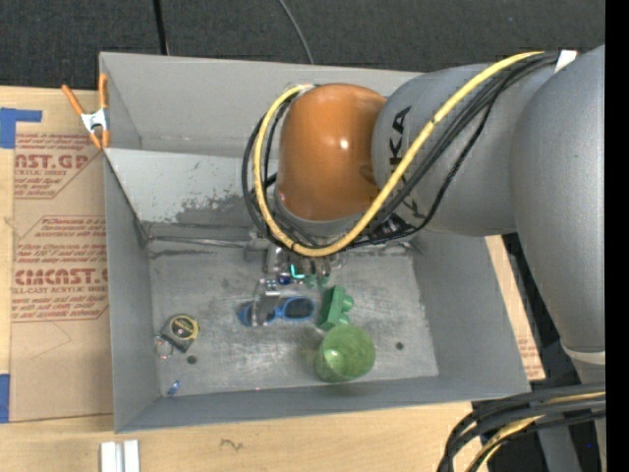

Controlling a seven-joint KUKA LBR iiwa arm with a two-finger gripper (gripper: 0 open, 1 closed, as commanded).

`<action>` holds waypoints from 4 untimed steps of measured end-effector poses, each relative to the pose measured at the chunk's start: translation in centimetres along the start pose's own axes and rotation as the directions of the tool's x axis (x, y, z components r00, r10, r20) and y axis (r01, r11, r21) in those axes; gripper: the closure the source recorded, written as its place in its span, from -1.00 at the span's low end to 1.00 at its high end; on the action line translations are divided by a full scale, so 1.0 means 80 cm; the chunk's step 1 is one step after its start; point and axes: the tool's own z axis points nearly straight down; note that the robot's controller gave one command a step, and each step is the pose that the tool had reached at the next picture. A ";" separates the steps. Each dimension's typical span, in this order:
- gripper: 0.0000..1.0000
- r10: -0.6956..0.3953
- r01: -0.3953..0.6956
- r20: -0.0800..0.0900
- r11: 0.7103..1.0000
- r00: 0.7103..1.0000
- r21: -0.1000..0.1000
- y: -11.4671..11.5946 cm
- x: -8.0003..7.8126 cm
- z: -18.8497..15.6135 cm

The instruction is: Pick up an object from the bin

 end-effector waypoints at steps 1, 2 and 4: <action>-1.00 0.008 -0.008 0.014 1.000 1.000 -0.004 -0.056 -0.014 0.131; -1.00 -0.011 0.011 0.010 1.000 1.000 0.000 -0.082 -0.012 0.092; -1.00 0.311 -0.311 0.037 0.950 0.950 -0.025 -0.091 -0.006 0.116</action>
Offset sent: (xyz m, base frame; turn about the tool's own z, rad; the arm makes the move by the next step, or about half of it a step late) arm 0.0086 -0.0454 -0.1052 0.0039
